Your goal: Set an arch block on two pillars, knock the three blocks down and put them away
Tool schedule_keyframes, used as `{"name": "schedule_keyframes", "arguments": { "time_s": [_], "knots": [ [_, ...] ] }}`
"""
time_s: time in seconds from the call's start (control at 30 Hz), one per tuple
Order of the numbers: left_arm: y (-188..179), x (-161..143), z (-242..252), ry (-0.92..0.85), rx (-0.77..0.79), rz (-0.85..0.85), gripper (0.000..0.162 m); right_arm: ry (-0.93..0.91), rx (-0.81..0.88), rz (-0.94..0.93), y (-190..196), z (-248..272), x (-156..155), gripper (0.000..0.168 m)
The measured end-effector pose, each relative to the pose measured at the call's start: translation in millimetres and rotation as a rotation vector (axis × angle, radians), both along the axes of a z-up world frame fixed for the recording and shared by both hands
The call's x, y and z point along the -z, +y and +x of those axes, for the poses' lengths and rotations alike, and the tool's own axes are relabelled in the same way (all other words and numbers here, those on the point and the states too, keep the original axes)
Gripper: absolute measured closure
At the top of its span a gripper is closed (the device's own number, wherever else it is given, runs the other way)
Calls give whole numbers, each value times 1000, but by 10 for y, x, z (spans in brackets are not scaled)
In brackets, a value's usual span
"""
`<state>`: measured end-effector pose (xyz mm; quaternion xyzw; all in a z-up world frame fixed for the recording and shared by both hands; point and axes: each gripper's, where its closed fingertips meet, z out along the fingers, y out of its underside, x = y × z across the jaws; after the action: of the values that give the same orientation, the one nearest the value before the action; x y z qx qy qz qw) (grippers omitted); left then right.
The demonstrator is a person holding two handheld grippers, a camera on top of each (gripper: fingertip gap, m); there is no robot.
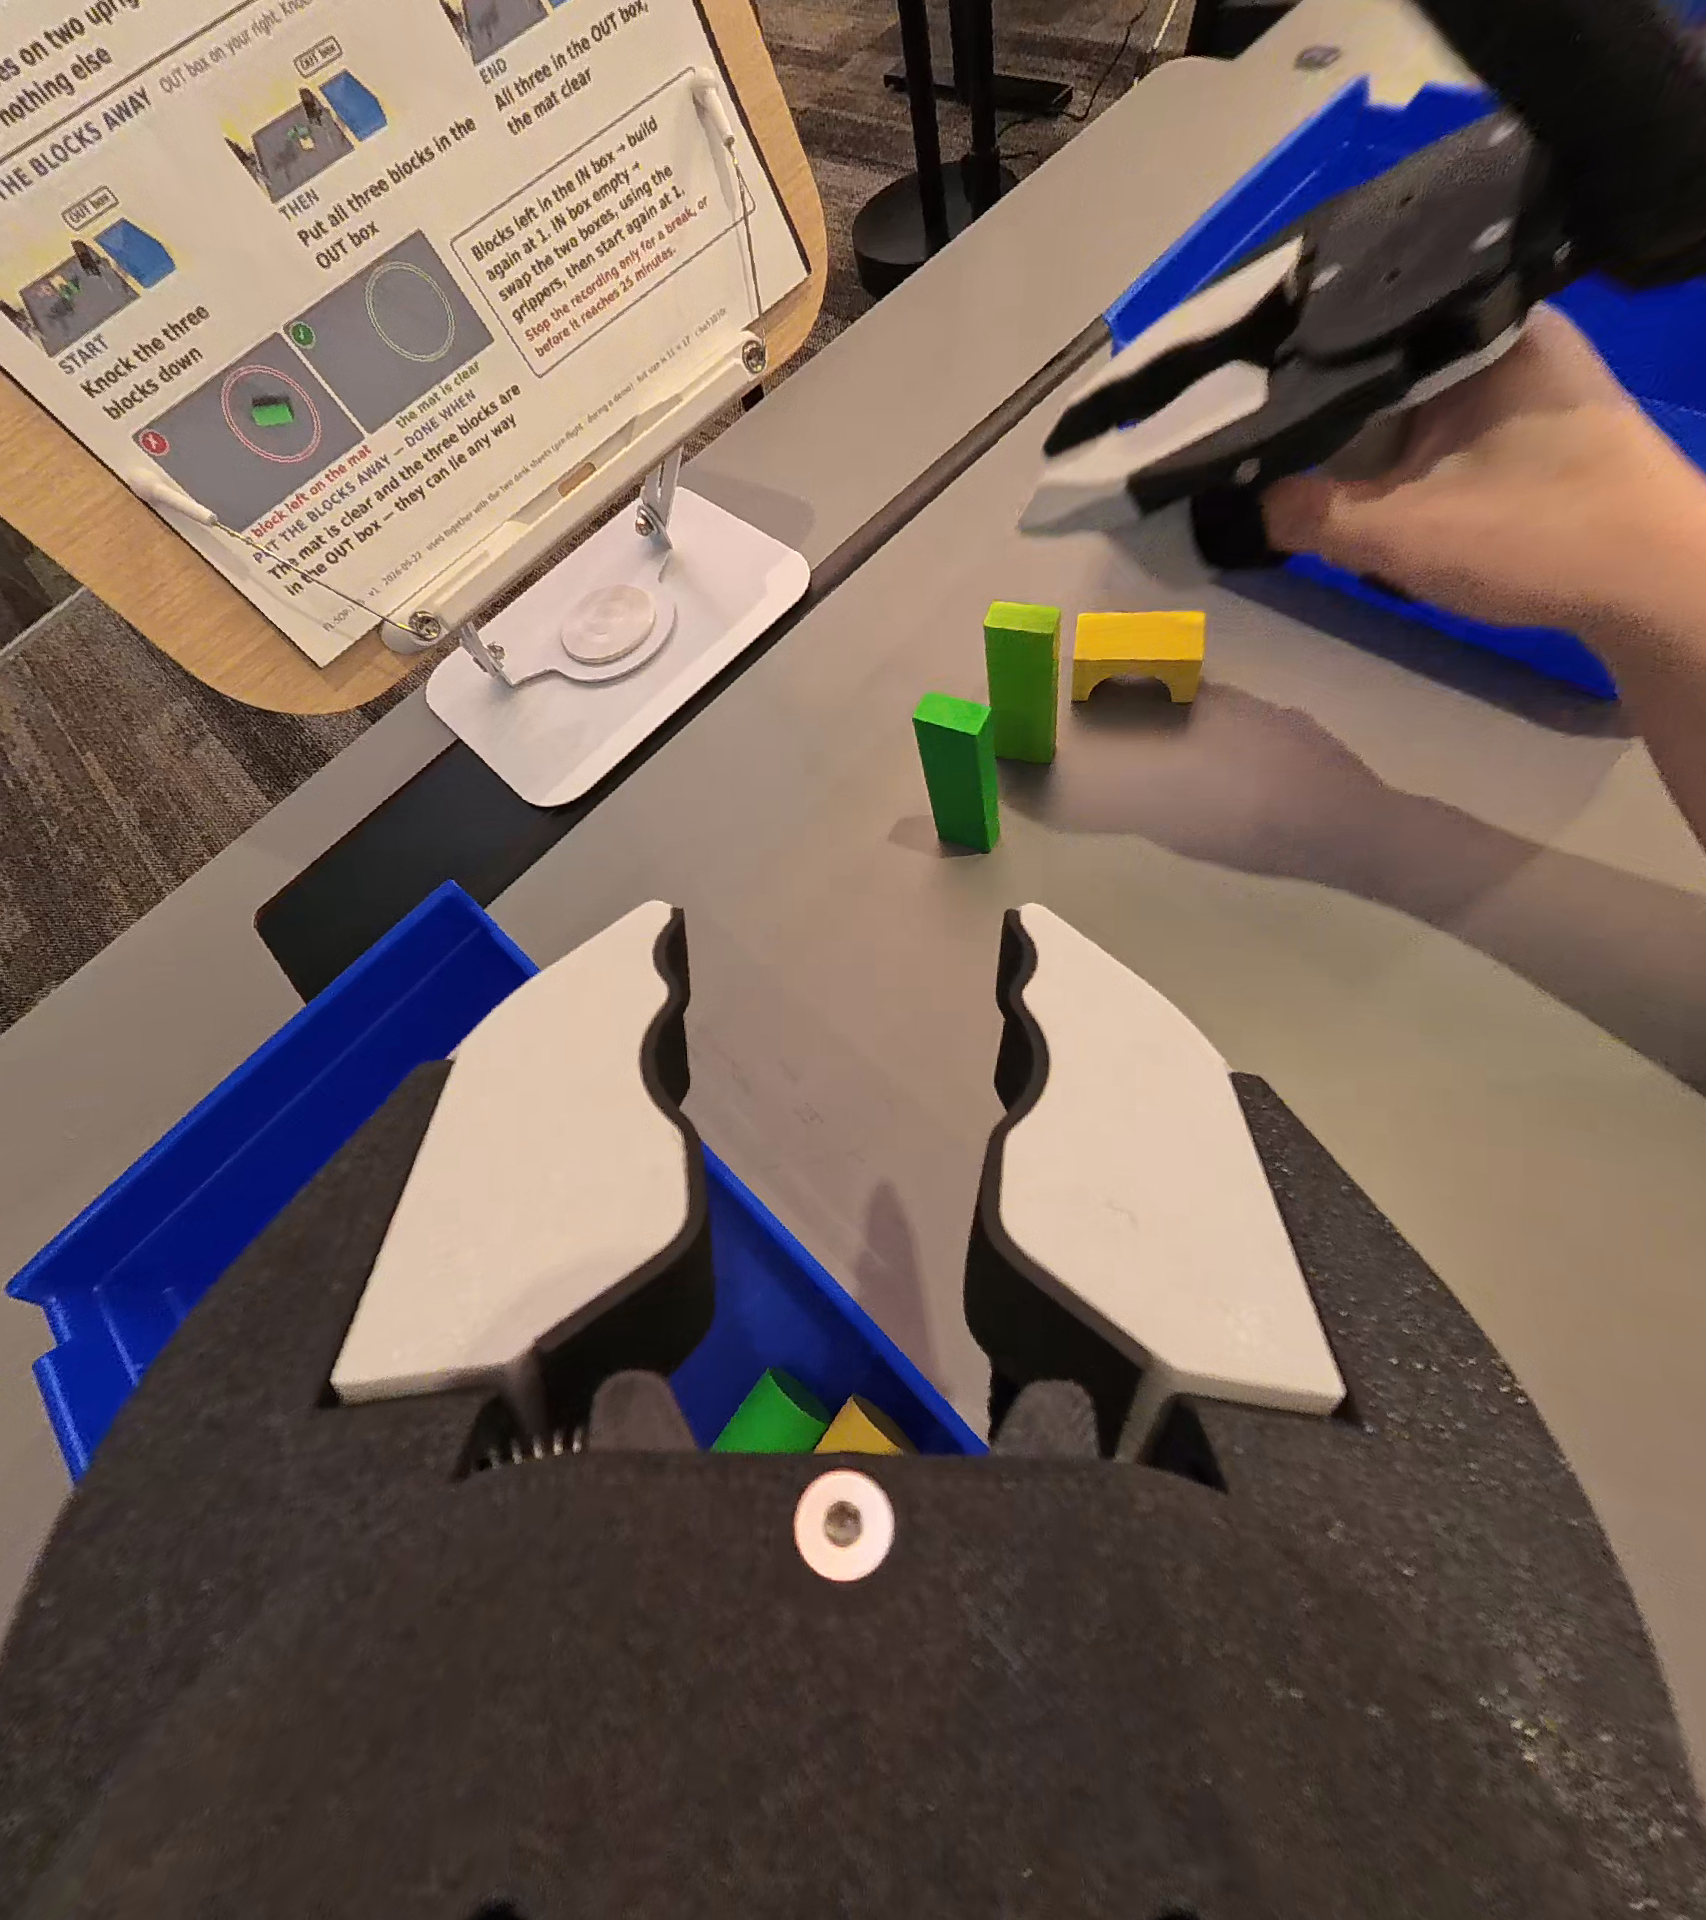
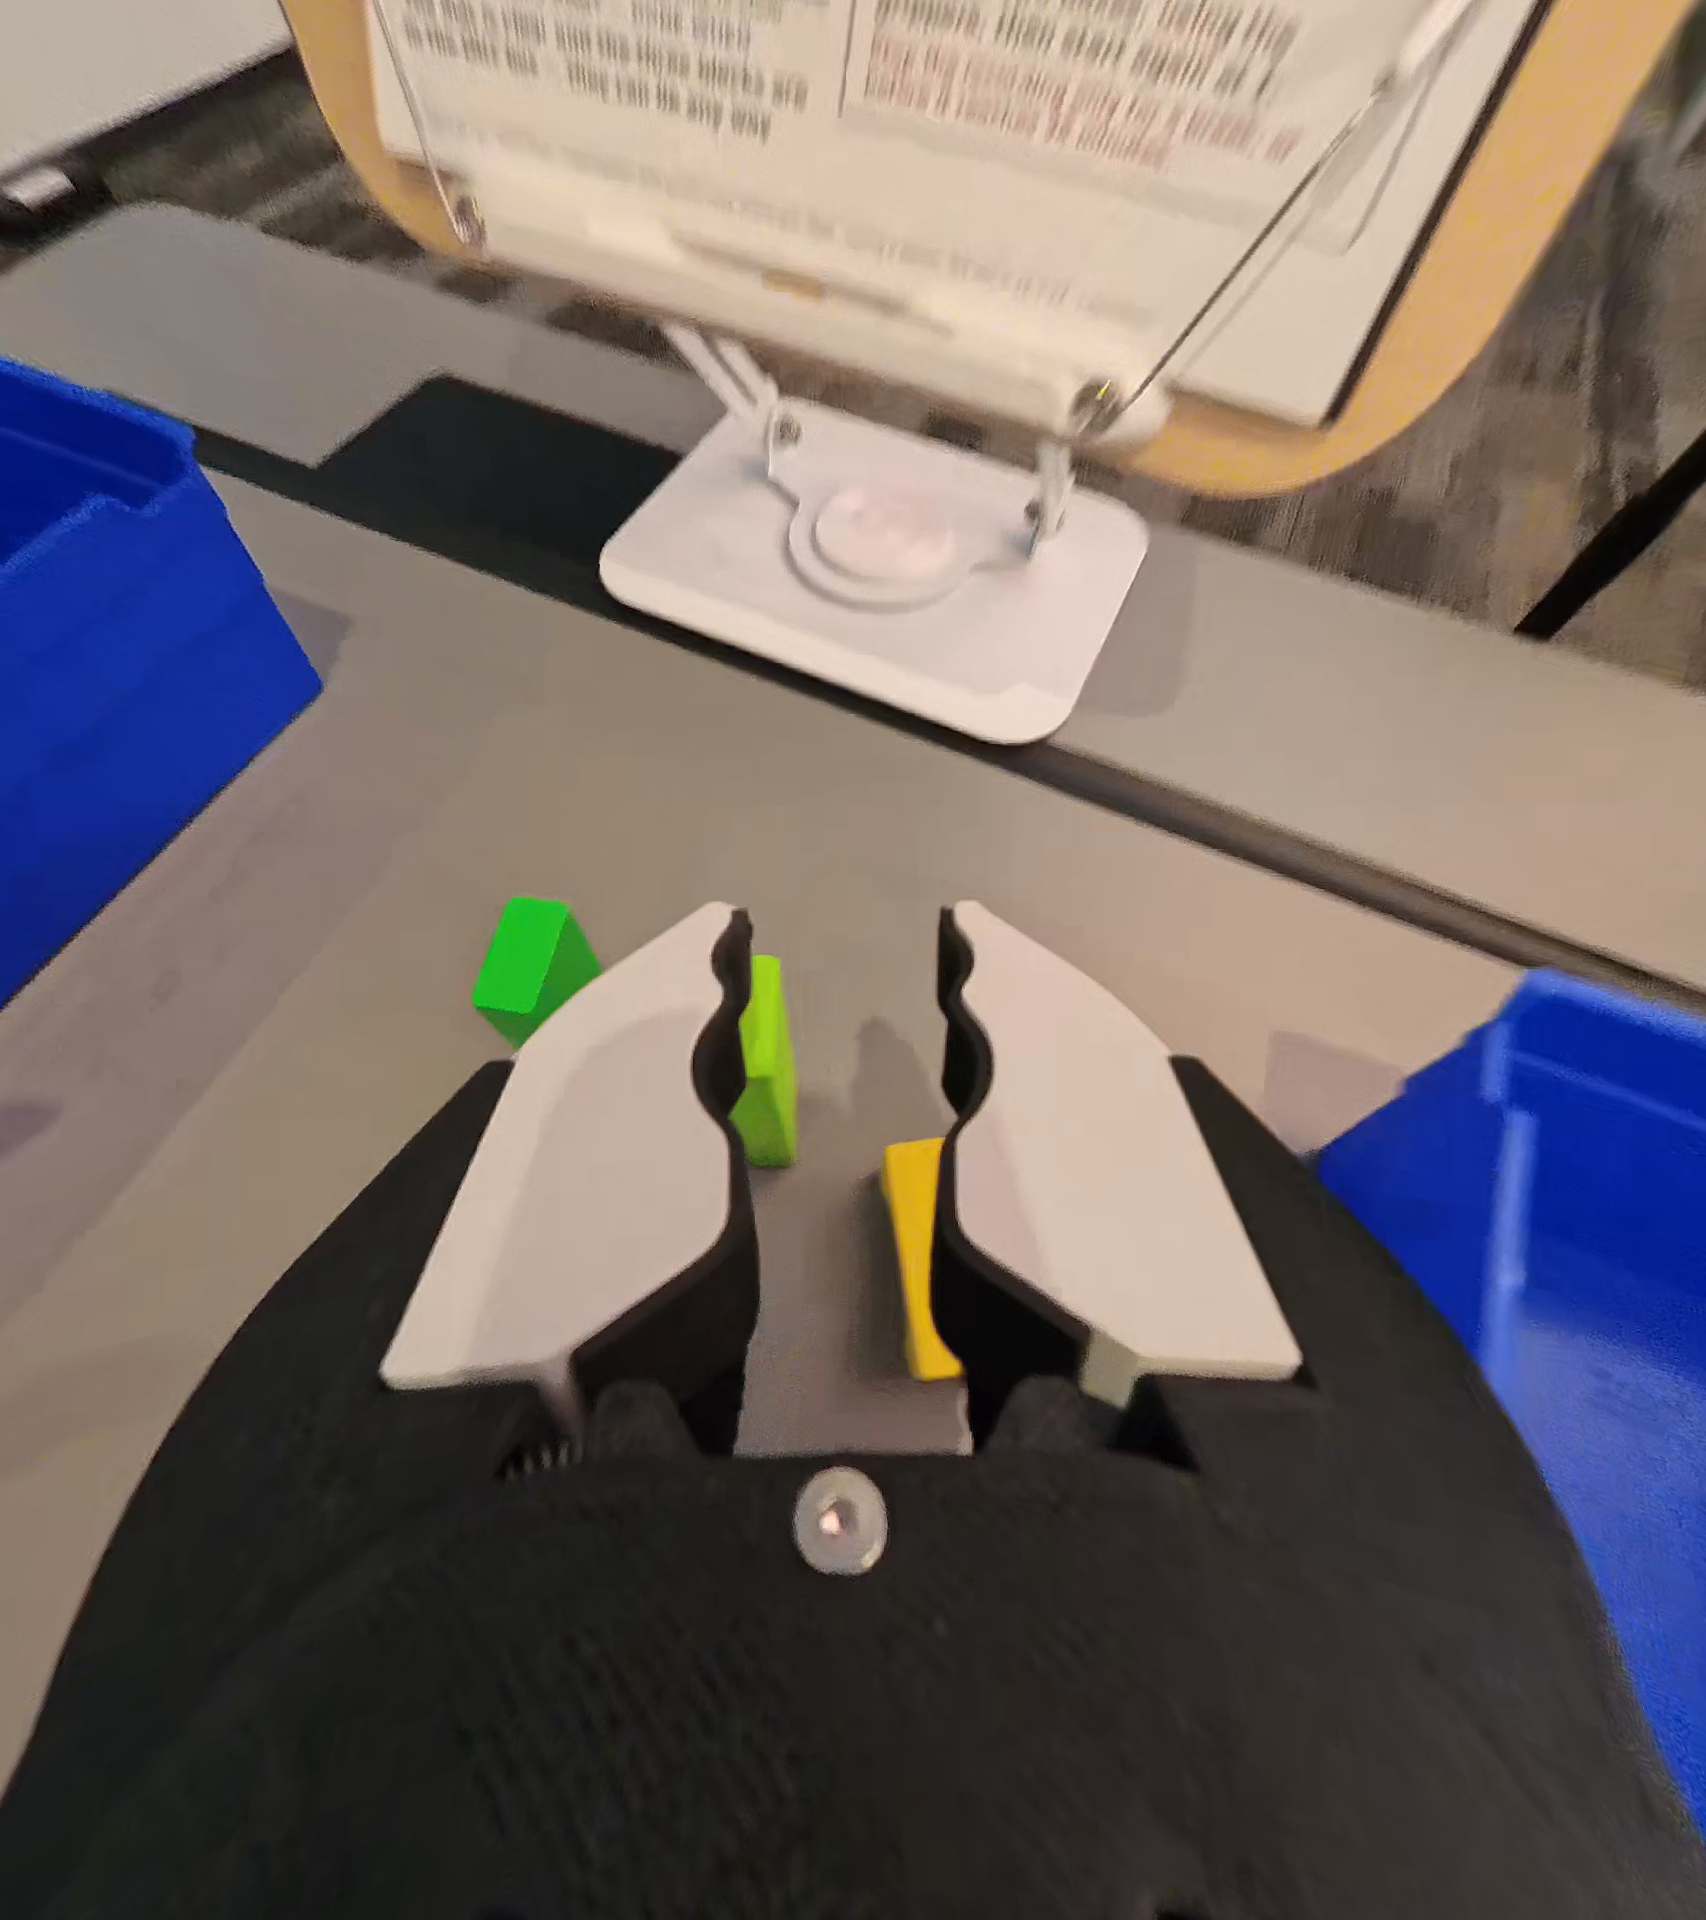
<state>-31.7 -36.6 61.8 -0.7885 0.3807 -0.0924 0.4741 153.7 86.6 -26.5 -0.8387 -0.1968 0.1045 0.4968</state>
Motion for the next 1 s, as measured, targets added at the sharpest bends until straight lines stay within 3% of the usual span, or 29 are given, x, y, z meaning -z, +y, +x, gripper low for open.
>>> {"name": "schedule_keyframes", "arguments": {
  "time_s": [0.07,0.3,0.5,1.0],
  "knots": [
    [-12,-6,6,-1,3,2,104,5,-3,-4,-39,169,-47,133],
    [-44,48,55,24,18,-11,104,-170,-39,-419,-266,388,734,132],
    [-60,140,87,63,32,-37,104,-303,-38,-551,-362,444,1037,132],
    [-89,246,106,113,47,-67,104,-355,13,-463,-173,522,1044,131]
  ]
}}
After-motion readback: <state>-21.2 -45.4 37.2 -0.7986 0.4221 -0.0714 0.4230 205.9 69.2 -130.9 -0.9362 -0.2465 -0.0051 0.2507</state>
